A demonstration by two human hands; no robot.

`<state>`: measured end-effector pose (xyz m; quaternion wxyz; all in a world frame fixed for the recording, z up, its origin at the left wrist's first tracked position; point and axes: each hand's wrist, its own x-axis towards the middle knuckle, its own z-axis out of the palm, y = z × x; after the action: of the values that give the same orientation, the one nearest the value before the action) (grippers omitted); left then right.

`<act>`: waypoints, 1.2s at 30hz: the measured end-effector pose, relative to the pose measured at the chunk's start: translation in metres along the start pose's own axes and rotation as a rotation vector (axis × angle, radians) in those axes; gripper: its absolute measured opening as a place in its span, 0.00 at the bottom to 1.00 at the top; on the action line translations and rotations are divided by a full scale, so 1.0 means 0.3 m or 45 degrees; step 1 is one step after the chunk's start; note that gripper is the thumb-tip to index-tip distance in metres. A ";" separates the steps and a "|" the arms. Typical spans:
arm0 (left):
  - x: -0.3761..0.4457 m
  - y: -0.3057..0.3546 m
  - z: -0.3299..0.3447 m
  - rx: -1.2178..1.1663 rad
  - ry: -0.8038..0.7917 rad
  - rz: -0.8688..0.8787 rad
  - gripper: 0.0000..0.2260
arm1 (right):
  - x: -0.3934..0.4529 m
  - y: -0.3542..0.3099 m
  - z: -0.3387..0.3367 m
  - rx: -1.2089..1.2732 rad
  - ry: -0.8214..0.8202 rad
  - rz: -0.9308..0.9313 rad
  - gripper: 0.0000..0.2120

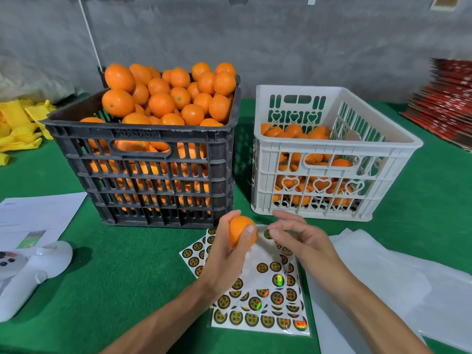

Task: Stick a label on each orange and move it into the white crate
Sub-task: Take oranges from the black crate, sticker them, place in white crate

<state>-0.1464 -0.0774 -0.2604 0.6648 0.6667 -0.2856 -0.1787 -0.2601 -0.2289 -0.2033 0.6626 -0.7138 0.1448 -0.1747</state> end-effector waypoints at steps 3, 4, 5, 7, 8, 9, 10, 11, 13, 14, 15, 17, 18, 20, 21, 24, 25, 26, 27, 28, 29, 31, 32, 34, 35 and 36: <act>0.004 0.032 0.010 -0.123 -0.009 0.035 0.17 | 0.015 -0.007 0.073 -0.064 0.043 -0.064 0.03; 0.007 0.045 0.012 -0.175 -0.013 0.035 0.18 | 0.017 -0.006 0.092 -0.061 0.087 -0.082 0.04; 0.010 0.056 0.009 -0.212 -0.021 0.035 0.20 | 0.017 -0.007 0.107 -0.043 0.127 -0.099 0.06; 0.018 0.084 -0.001 -0.213 -0.032 0.051 0.23 | 0.012 -0.016 0.123 0.039 0.143 -0.149 0.15; 0.024 0.104 -0.007 -0.186 -0.041 0.066 0.23 | 0.011 -0.023 0.127 0.115 0.126 -0.160 0.21; 0.031 0.129 -0.008 -0.158 -0.049 0.082 0.24 | 0.012 -0.032 0.127 0.189 0.118 -0.149 0.25; 0.036 0.157 -0.007 -0.120 -0.048 0.106 0.25 | 0.017 -0.047 0.127 0.235 0.121 -0.133 0.26; 0.042 0.188 -0.001 -0.076 -0.037 0.146 0.26 | 0.025 -0.066 0.124 0.254 0.136 -0.130 0.23; 0.058 0.255 0.024 -0.023 -0.013 0.251 0.27 | 0.043 -0.115 0.114 0.240 0.211 -0.173 0.16; 0.071 0.294 0.040 -0.017 -0.002 0.293 0.27 | 0.056 -0.139 0.107 0.231 0.271 -0.215 0.14; 0.091 0.336 0.056 -0.014 0.009 0.336 0.25 | 0.071 -0.160 0.098 0.241 0.337 -0.257 0.13; 0.160 0.430 0.091 0.015 0.036 0.440 0.21 | 0.096 -0.196 0.079 0.328 0.463 -0.317 0.12; 0.209 0.481 0.111 0.062 0.058 0.485 0.18 | 0.107 -0.206 0.068 0.359 0.511 -0.335 0.13; 0.330 0.580 0.155 0.250 0.095 0.528 0.16 | 0.121 -0.217 0.059 0.344 0.570 -0.345 0.13; 0.393 0.626 0.177 0.355 0.094 0.508 0.17 | 0.125 -0.220 0.060 0.326 0.577 -0.342 0.13; 0.559 0.724 0.217 0.582 -0.017 0.229 0.26 | 0.143 -0.255 0.061 0.346 0.580 -0.379 0.12; 0.598 0.744 0.208 0.623 -0.037 0.167 0.27 | 0.155 -0.274 0.051 0.303 0.595 -0.438 0.12; 0.629 0.755 0.184 0.640 -0.029 0.190 0.24 | 0.175 -0.299 0.035 0.214 0.611 -0.510 0.12; 0.651 0.764 0.148 0.657 0.011 0.274 0.20 | 0.198 -0.327 0.017 0.119 0.611 -0.575 0.12; 0.666 0.769 0.098 0.679 0.067 0.364 0.15 | 0.226 -0.354 -0.001 0.042 0.603 -0.624 0.12; 0.678 0.765 0.039 0.706 0.132 0.428 0.11 | 0.258 -0.377 -0.016 -0.016 0.588 -0.651 0.12; 0.708 0.737 -0.095 0.883 0.297 0.460 0.07 | 0.327 -0.405 -0.033 -0.158 0.549 -0.654 0.12; 0.724 0.720 -0.164 1.048 0.368 0.434 0.08 | 0.363 -0.412 -0.036 -0.277 0.539 -0.655 0.12; 0.768 0.677 -0.287 1.406 0.344 0.117 0.16 | 0.428 -0.409 -0.034 -0.561 0.521 -0.682 0.15; 0.787 0.662 -0.339 1.573 0.240 -0.126 0.21 | 0.454 -0.405 -0.030 -0.669 0.512 -0.696 0.16; 0.799 0.651 -0.380 1.715 0.092 -0.348 0.24 | 0.474 -0.401 -0.027 -0.743 0.501 -0.706 0.18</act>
<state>0.0813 -0.1271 -0.0274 0.0861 0.9702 -0.2253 -0.0221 -0.1390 -0.2887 -0.0748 0.3216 -0.8357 0.1146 -0.4301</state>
